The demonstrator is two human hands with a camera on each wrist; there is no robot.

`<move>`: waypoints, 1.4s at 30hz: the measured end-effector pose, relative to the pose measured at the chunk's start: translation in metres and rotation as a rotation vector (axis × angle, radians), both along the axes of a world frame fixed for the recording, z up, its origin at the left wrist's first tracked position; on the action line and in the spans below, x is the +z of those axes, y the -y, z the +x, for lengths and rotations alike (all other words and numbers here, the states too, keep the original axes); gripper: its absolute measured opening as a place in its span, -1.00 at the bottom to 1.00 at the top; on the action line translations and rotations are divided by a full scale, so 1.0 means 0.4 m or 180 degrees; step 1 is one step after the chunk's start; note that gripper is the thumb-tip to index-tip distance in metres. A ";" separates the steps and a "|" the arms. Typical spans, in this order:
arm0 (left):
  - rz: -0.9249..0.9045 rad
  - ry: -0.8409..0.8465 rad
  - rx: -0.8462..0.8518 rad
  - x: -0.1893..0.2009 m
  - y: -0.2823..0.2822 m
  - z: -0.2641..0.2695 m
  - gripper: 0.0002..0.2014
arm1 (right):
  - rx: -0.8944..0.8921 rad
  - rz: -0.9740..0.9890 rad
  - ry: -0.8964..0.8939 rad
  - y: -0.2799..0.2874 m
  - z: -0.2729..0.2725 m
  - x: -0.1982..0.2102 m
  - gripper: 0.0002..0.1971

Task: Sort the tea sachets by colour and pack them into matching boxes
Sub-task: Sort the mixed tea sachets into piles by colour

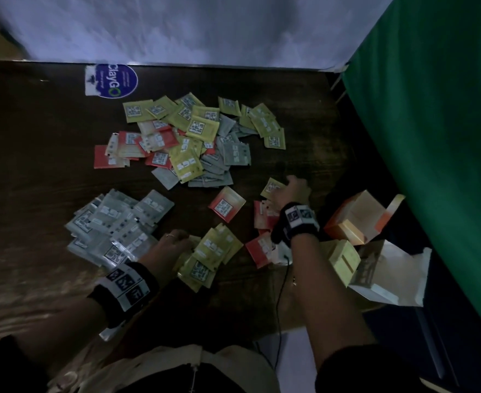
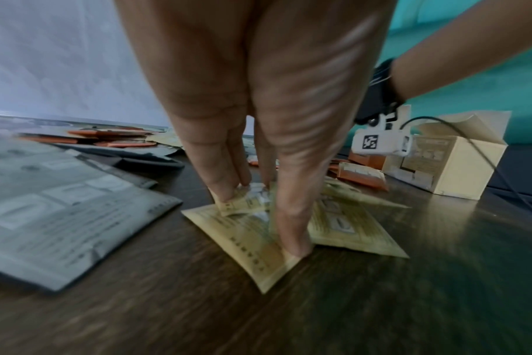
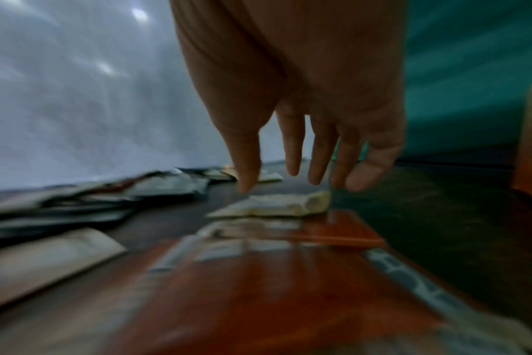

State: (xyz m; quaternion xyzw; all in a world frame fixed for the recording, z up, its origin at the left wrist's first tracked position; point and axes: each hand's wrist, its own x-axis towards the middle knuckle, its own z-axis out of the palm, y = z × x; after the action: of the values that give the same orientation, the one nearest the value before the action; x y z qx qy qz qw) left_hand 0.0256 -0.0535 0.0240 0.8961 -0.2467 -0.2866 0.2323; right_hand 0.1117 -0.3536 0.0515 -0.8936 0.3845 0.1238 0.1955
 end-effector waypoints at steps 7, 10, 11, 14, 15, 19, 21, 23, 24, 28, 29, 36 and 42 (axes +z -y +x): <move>-0.0158 -0.0112 0.0024 0.022 0.005 0.008 -0.42 | 0.0305 -0.0232 -0.0357 0.010 0.023 0.004 -0.65; 0.0082 -0.0352 0.0028 0.040 0.013 0.016 -0.22 | 0.0480 0.0148 0.0204 -0.053 -0.020 0.055 -0.76; 0.0128 -0.0421 0.0148 0.049 0.015 0.022 -0.12 | 0.0529 0.0601 0.0370 -0.082 -0.048 0.074 -0.78; -0.0379 -0.0604 0.0917 0.092 0.043 0.048 -0.05 | 0.1057 0.1812 0.0511 -0.191 -0.141 0.104 -0.80; -0.0717 -0.0676 0.1212 0.105 0.058 0.057 -0.12 | 0.1193 0.2030 0.0532 -0.222 -0.163 0.096 -0.79; -0.0938 -0.0037 0.1429 0.128 0.075 0.069 -0.51 | 0.0854 0.2667 0.0453 -0.262 -0.199 0.071 -0.75; -0.0728 0.0214 0.1269 0.110 0.041 0.078 -0.62 | 0.0600 0.2310 0.0507 -0.235 -0.217 0.057 -0.72; -0.0390 0.0265 0.0992 0.079 -0.002 0.089 -0.60 | 0.0406 0.1081 0.0336 -0.185 -0.247 0.035 -0.55; -0.0110 0.0259 0.0871 0.066 -0.019 0.090 -0.56 | 0.0354 0.0571 0.0054 -0.163 -0.264 0.031 -0.38; 0.0687 0.0692 0.0475 0.049 -0.024 0.078 -0.43 | 0.0537 0.0401 -0.0739 -0.127 -0.276 0.012 0.05; 0.0754 0.0774 0.0401 0.054 -0.006 0.079 -0.45 | 0.0572 0.0382 -0.0751 -0.119 -0.260 0.006 0.03; 0.0810 0.0364 -0.0195 0.057 0.130 0.110 -0.56 | 0.0353 0.0119 -0.0765 -0.032 -0.085 0.004 -0.10; 0.1054 0.0285 -0.0276 0.030 0.174 0.131 -0.45 | 0.0386 -0.0211 -0.0698 0.001 -0.015 0.055 -0.18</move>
State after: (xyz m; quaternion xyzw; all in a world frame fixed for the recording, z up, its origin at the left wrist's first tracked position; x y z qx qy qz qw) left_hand 0.0781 -0.1232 0.0359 0.9225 -0.2446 -0.2929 0.0577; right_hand 0.1055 -0.3540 0.0737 -0.9023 0.3528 0.2196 0.1148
